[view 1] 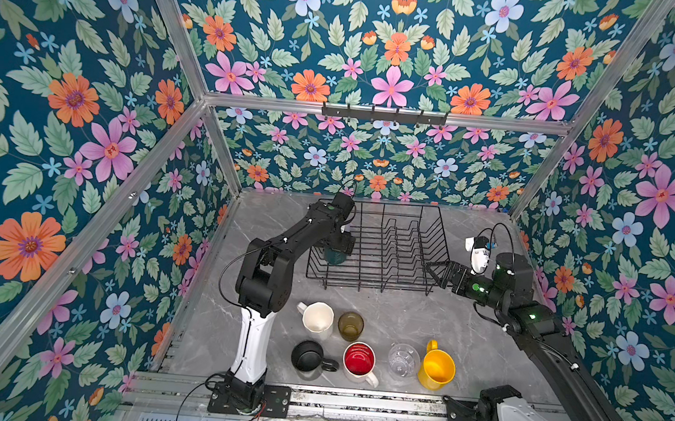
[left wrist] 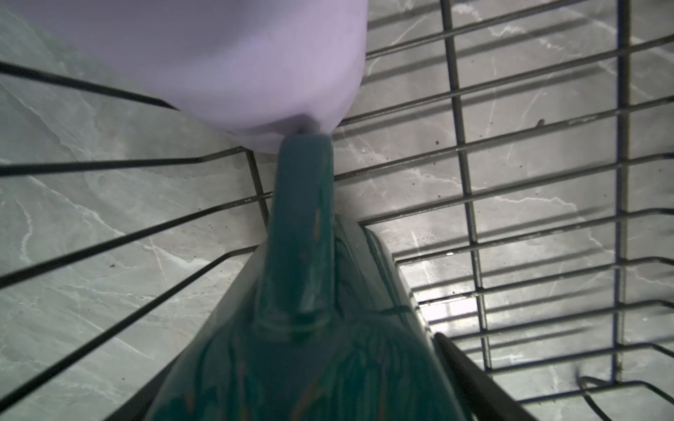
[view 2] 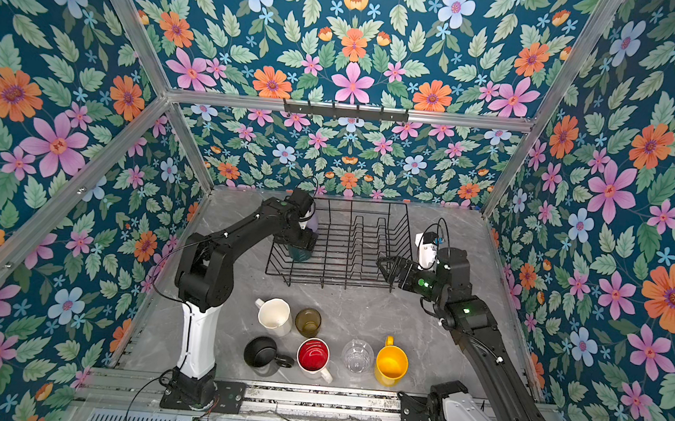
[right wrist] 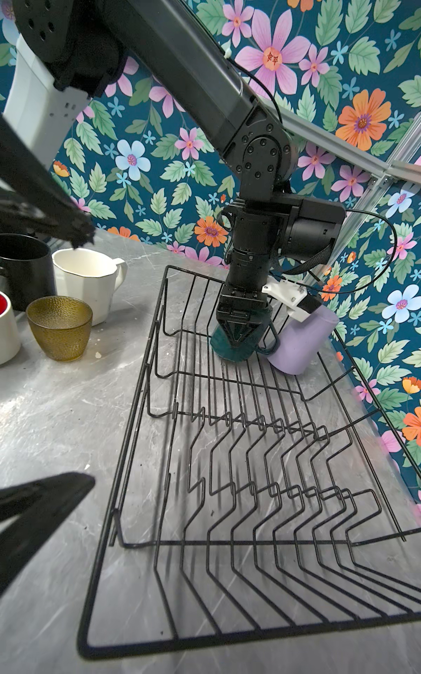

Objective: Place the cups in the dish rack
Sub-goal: 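Lower the green mug upside down beside the lavender cup with the left gripper, then open the left gripper and lift it away from the green mug, then move the left gripper down to the white 'Simple' mug's rim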

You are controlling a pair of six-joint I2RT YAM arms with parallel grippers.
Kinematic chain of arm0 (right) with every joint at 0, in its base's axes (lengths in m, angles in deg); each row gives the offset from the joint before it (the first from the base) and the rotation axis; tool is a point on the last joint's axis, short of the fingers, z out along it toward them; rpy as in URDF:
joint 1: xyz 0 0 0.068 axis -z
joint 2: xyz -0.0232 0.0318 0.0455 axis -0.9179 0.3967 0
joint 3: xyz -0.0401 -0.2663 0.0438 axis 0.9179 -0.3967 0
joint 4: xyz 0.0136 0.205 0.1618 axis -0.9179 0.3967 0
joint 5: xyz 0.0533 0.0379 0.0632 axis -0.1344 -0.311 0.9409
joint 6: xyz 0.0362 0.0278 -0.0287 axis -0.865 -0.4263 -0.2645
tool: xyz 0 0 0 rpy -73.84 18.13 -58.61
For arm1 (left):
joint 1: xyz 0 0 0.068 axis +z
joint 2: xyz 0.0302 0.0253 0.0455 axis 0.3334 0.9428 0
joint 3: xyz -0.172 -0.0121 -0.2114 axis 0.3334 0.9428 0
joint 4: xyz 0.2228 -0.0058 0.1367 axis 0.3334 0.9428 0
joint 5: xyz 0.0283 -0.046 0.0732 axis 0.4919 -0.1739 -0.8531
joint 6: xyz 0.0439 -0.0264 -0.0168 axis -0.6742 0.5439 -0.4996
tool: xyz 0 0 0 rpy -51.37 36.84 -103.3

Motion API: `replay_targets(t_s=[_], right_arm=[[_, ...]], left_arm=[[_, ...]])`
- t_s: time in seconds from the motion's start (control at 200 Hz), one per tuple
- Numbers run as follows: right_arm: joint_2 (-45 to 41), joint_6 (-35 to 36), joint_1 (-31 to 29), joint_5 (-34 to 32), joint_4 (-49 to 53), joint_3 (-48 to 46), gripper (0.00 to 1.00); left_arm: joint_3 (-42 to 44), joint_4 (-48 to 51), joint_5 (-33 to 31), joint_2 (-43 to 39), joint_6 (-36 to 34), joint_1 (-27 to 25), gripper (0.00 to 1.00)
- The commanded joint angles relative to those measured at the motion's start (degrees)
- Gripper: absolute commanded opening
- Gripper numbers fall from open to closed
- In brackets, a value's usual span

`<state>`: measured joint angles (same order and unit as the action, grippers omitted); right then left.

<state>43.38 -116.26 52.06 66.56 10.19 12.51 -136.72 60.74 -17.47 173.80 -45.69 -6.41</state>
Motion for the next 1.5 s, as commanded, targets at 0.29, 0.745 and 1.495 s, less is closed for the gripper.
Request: replay_targets(t_s=[0.29, 0.745, 1.495], right_arm=[[0.6, 1.8, 0.0, -1.9, 2.1, 0.9, 0.98], [4.2, 3.7, 0.0, -5.0, 7.6, 4.3, 0.93], [6.9, 4.9, -0.4, -5.7, 8.9, 4.9, 0.89]], left_arm=[[2.0, -2.3, 0.7, -2.9, 0.1, 0.2, 1.0], [7.4, -8.2, -0.8, -12.5, 0.2, 0.2, 1.0], [31.6, -12.3, -4.5, -50.3, 2.7, 0.2, 0.96]])
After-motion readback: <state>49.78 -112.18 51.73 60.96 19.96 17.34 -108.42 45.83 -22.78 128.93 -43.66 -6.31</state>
